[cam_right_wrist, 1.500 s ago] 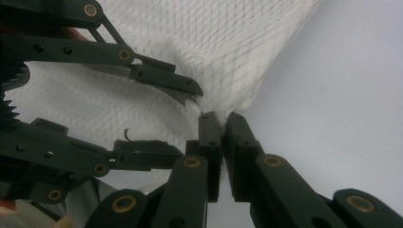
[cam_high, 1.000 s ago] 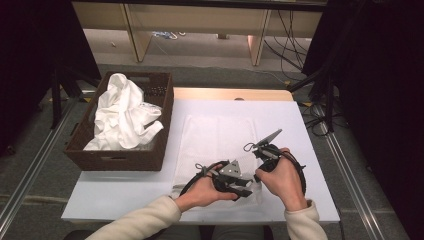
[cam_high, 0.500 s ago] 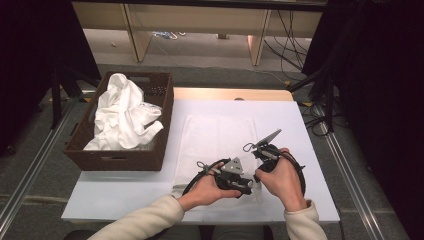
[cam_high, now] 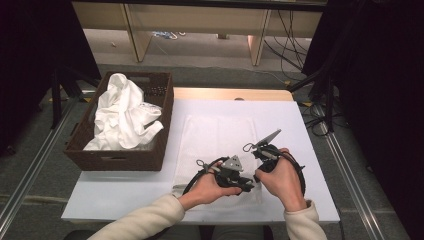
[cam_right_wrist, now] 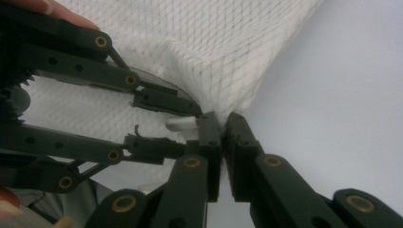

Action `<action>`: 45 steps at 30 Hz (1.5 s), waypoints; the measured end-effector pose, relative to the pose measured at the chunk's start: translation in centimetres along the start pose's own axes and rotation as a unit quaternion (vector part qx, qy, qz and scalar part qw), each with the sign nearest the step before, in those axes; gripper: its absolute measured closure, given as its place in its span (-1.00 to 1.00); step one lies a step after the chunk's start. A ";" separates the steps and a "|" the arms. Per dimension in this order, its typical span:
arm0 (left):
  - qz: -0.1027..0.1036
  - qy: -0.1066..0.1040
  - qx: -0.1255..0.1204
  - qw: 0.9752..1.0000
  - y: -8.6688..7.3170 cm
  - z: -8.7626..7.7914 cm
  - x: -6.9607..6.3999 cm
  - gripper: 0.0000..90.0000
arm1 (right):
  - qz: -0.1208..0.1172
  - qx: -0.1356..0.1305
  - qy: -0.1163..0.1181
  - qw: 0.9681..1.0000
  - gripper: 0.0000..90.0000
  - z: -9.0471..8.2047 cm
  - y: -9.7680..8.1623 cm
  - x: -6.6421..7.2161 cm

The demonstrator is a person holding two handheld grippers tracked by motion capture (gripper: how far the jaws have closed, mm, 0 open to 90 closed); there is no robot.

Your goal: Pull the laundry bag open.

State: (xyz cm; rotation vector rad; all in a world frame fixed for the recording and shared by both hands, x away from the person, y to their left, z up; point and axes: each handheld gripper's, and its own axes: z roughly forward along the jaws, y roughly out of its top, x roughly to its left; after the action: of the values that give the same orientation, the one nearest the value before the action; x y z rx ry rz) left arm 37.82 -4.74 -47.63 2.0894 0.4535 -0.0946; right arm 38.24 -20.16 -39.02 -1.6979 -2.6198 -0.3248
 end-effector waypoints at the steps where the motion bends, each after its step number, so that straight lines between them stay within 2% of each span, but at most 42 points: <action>1: 0.000 0.000 0.000 1.000 0.0 0.0 0.0 0.61 | 0.001 0.000 0.000 1.000 0.93 0.0 0.0 0.0; 3: -0.003 0.002 0.003 1.000 0.1 0.0 0.0 0.66 | 0.005 0.001 0.001 1.000 0.93 0.0 0.0 0.1; 5: -0.003 0.005 0.008 1.000 0.1 0.0 0.2 0.70 | -0.002 0.000 -0.004 1.000 0.93 0.1 0.0 0.1; 6: -0.013 0.006 0.005 1.000 0.1 0.0 0.2 0.75 | 0.004 0.002 -0.006 1.000 0.93 0.1 0.0 0.1; 9: -0.013 0.011 0.009 1.000 0.1 -0.1 0.3 0.83 | 0.011 0.006 -0.004 1.000 0.93 0.0 0.0 0.3; 11: -0.021 0.010 0.004 1.000 0.1 -0.1 0.3 0.86 | 0.013 0.006 -0.004 1.000 0.93 0.0 0.0 0.3; 13: -0.029 0.013 0.003 0.999 0.1 -0.2 0.2 0.88 | 0.009 0.006 -0.003 1.000 0.93 0.0 0.0 0.2; 14: -0.025 0.011 0.001 1.000 0.2 -0.2 0.2 0.88 | -0.002 0.004 -0.004 1.000 0.93 0.0 0.0 0.0; 15: -0.025 0.011 0.001 1.000 0.2 -0.2 0.2 0.88 | -0.002 0.004 -0.004 1.000 0.93 0.0 0.0 0.0; 16: -0.021 0.018 0.006 1.000 0.2 -0.3 0.1 0.89 | -0.020 -0.004 -0.003 1.000 0.93 0.1 0.0 -0.3; 17: -0.017 0.022 0.010 1.000 0.3 -0.3 0.0 0.89 | -0.020 -0.004 -0.003 1.000 0.93 0.1 0.0 -0.3; 18: -0.018 0.023 0.011 1.000 0.4 -0.4 -0.1 0.90 | -0.006 0.004 -0.004 1.000 0.93 0.1 -0.1 -0.2; 19: -0.018 0.023 0.011 1.000 0.4 -0.4 -0.1 0.90 | -0.006 0.004 -0.004 1.000 0.93 0.1 -0.1 -0.2; 21: -0.022 0.023 0.011 0.999 0.5 -0.6 -0.2 0.90 | 0.009 0.005 -0.005 1.000 0.93 0.0 -0.1 0.0; 23: -0.016 0.023 0.012 1.000 0.5 -0.7 -0.2 0.91 | 0.003 0.004 -0.003 1.000 0.93 0.0 -0.1 -0.2; 24: -0.017 0.025 0.018 0.999 0.6 -0.8 -0.3 0.91 | 0.002 0.007 0.007 1.000 0.93 0.0 -0.1 -0.4; 27: -0.024 0.027 0.018 0.999 0.6 -0.9 -0.4 0.91 | 0.012 0.006 0.007 1.000 0.93 0.1 -0.1 -0.3; 28: -0.024 0.037 0.014 0.999 0.6 -0.9 -0.4 0.91 | 0.007 0.000 0.005 1.000 0.93 0.2 -0.1 -0.3; 30: -0.023 0.041 0.019 0.999 0.6 -1.1 -0.4 0.91 | 0.002 -0.004 0.004 1.000 0.93 0.3 -0.1 -0.5; 32: -0.026 0.034 0.018 0.999 0.7 -1.1 -0.5 0.91 | 0.007 0.000 0.005 1.000 0.93 0.3 -0.1 -0.4; 33: -0.025 0.038 0.019 0.999 0.7 -1.1 -0.6 0.91 | -0.002 -0.008 0.004 1.000 0.93 0.4 -0.1 -0.4; 34: -0.023 0.029 0.024 0.999 0.7 -1.2 -0.6 0.91 | 0.010 0.000 0.003 1.000 0.94 0.3 -0.1 -0.2; 37: -0.027 0.030 0.025 0.999 0.7 -1.2 -0.6 0.91 | 0.010 0.000 0.006 1.000 0.94 0.3 -0.1 -0.2; 38: -0.036 0.029 0.023 0.999 0.6 -1.2 -0.7 0.91 | 0.000 -0.005 0.007 1.000 0.94 0.5 0.0 -0.3; 40: -0.040 0.028 0.027 0.998 0.5 -1.2 -0.6 0.91 | -0.009 -0.010 0.006 1.000 0.94 0.6 0.0 -0.4; 41: -0.036 0.030 0.028 0.999 0.5 -1.2 -0.6 0.91 | 0.005 0.008 0.006 1.000 0.94 0.5 0.0 -0.1; 42: -0.043 0.025 0.025 0.998 0.5 -1.2 -0.5 0.91 | 0.001 0.009 0.013 1.000 0.94 0.6 0.1 -0.2; 43: -0.052 0.028 0.025 0.998 0.5 -1.3 -0.6 0.91 | 0.012 0.010 0.014 1.000 0.94 0.5 0.1 -0.1; 44: -0.055 0.040 0.029 0.997 0.5 -1.4 -0.5 0.91 | 0.011 0.010 0.016 1.000 0.94 0.5 0.1 -0.1; 45: -0.055 0.040 0.029 0.997 0.5 -1.4 -0.5 0.91 | 0.011 0.010 0.016 1.000 0.94 0.5 0.1 -0.1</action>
State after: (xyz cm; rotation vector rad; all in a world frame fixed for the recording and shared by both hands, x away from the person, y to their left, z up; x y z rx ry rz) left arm 37.39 -3.95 -46.30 2.1310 0.6212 -0.0900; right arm 38.39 -20.11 -39.55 -1.6992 -2.5719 -0.3224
